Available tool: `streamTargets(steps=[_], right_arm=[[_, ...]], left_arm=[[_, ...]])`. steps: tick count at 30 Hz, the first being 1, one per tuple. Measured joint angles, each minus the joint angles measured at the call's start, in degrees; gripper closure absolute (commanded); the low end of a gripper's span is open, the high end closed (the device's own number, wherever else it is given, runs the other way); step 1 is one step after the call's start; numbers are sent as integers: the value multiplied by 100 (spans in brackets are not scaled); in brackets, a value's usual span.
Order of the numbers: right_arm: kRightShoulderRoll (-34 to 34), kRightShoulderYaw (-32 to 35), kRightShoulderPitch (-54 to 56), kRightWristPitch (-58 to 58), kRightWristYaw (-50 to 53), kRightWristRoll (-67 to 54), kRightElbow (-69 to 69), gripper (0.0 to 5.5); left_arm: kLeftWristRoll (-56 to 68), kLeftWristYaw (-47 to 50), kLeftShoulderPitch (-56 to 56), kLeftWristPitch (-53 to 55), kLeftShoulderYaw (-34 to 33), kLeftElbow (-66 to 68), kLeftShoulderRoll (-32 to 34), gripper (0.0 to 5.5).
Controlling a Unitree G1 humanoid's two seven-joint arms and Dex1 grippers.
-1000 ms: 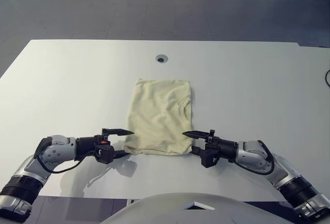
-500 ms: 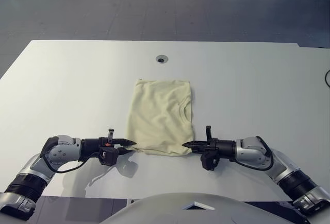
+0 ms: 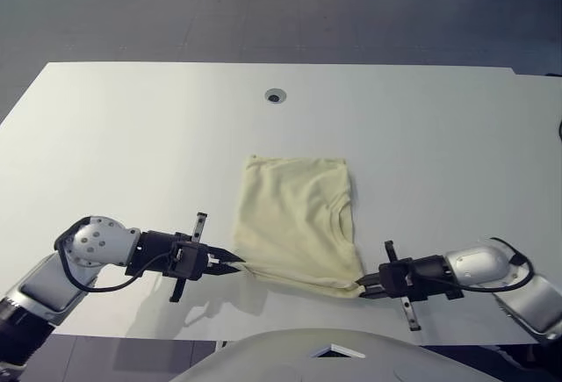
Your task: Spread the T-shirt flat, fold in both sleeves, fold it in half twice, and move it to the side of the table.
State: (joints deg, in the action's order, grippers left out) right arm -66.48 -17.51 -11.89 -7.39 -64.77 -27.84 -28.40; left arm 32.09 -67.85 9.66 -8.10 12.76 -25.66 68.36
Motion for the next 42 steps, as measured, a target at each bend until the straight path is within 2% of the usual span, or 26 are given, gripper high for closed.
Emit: streamTargets(steps=[6, 9, 12, 15, 18, 23, 29, 33, 34, 37, 38, 42], right_arm=[[-548, 1215, -356, -1367, -392, -1721, -688, 550], [-659, 1761, -501, -1886, -569, -2353, -921, 550], [-701, 2159, -522, -2307, -688, -2861, -1048, 550], [-672, 2263, -182, -2645, -670, -3112, -989, 550], [-427, 2022, 533, -2720, -587, -2849, -574, 550], [488, 1014, 1844, -2626, -324, -1610, 452, 550], [1448, 133, 2604, -2164, -291, -289, 1797, 550], [1811, -31, 2748, -1855, -340, 192, 2486, 550], [1907, -52, 2792, -1797, -350, 290, 2660, 550], [2185, -75, 2956, -1622, -394, 545, 3184, 550], [2226, -70, 2973, -1611, -399, 593, 3311, 515], [2586, 98, 3052, -1746, -240, 622, 3948, 460]], left_arm=[[1088, -375, 703, 1311, -1098, -949, 656, 538], [1580, -625, 969, 1876, -1655, -1292, 767, 538], [1906, -772, 1083, 2321, -2047, -1486, 778, 538], [2105, -798, 856, 2704, -2230, -1408, 745, 538], [2093, -800, 45, 2954, -2038, -935, 627, 538], [1227, -910, -1681, 3403, -758, 310, -184, 538], [147, -1184, -2741, 3462, 309, 1926, -1310, 538], [-370, -1321, -3221, 3320, 619, 2853, -1869, 538], [-491, -1338, -3299, 3272, 654, 3077, -1997, 502], [-814, -1251, -3539, 3112, 700, 3805, -2410, 457], [-857, -1205, -3589, 3110, 688, 3959, -2502, 441], [-1019, -1021, -3801, 3101, 554, 4588, -2866, 380]])
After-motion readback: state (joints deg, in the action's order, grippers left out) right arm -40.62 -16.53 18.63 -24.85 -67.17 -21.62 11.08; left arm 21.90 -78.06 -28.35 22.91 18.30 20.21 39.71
